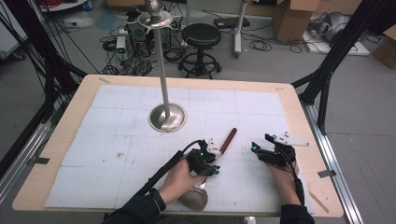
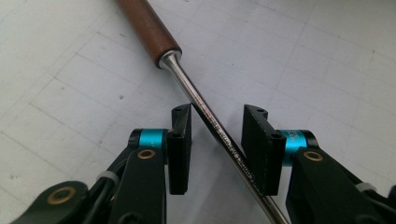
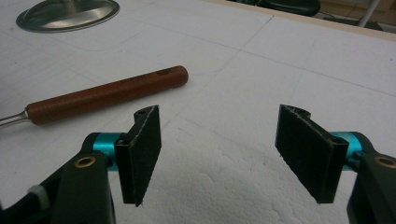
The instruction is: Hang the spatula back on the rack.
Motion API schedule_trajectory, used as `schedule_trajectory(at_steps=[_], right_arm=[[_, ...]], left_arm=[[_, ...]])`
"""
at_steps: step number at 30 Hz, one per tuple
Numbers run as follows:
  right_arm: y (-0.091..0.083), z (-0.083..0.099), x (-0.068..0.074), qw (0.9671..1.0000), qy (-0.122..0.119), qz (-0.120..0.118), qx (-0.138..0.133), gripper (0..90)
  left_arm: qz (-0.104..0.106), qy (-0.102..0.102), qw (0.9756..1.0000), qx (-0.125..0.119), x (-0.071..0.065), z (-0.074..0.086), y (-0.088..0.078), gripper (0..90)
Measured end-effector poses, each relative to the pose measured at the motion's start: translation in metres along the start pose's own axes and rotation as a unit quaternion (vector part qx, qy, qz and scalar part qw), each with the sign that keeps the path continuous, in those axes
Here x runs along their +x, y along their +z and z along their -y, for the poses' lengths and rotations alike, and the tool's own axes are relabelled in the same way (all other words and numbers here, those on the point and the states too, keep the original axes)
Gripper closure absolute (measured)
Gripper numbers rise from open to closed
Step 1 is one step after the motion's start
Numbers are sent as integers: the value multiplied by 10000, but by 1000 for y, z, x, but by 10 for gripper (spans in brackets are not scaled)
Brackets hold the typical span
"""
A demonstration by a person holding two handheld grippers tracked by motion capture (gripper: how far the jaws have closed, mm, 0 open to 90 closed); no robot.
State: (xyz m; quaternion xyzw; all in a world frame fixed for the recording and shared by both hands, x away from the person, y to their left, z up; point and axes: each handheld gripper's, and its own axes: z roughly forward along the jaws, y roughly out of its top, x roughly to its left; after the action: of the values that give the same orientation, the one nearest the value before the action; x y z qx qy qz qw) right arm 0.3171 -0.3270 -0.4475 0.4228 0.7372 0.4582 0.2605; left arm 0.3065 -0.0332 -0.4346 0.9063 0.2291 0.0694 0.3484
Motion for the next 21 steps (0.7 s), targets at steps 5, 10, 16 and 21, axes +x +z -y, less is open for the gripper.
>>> schedule_trajectory(at_steps=[5,10,16,21], right_arm=[[0,0,0,10000,-12,-8,-6,307],[0,0,-1,10000,-8,10,-28,307],[-2,0,-1,10000,39,7,-79,304],[-2,0,-1,10000,47,24,-82,304]], left_arm=[[-20,30,10000,51,5,0,-2,779],[6,73,9999,92,7,0,-3,828],[128,117,9998,116,12,0,-3,836],[65,271,9994,212,9,-3,-2,827]])
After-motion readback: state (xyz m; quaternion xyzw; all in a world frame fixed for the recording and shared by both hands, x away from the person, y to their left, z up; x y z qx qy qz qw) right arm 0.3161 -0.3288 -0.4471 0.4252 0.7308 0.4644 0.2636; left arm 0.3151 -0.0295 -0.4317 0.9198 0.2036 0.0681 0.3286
